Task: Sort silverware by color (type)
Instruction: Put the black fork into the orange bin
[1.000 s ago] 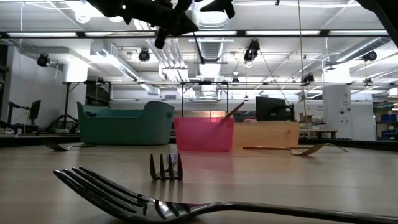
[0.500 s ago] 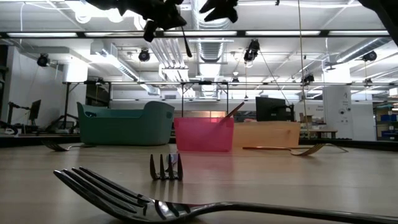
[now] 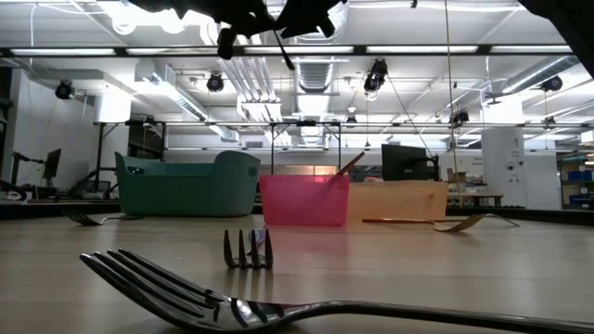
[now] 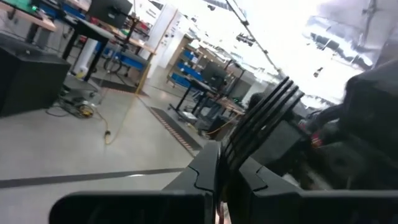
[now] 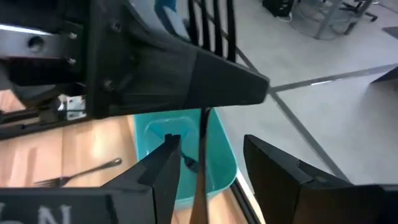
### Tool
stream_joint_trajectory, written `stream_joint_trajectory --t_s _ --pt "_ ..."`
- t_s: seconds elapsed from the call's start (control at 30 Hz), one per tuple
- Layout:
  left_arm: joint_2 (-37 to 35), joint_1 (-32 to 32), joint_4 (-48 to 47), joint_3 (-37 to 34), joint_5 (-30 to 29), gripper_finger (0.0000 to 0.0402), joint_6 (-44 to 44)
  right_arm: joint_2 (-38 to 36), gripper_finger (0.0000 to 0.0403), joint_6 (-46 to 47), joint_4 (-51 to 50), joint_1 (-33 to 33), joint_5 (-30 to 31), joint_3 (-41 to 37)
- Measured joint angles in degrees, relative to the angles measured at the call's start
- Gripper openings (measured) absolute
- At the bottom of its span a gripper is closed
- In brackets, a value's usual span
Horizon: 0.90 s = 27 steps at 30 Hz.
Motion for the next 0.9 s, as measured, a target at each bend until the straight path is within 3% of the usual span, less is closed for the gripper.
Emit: stream_joint_trajectory --t_s 0.23,0.47,0.9 --pt "-0.4 0.0 1.2 0.0 1.2 0.0000 -2.6 0.0 0.0115 0.1 3.7 0.0 0.3 -3.3" --pt "-0.4 0.0 1.1 0.0 1.1 0.0000 -2.5 0.0 0.0019 -0.9 5.1 0.2 0.1 -4.1" --pt "-0.3 0.0 -2.0 0.0 6.6 0.0016 0.2 -0.6 0.0009 1.0 -0.9 0.0 -0.4 -3.7"
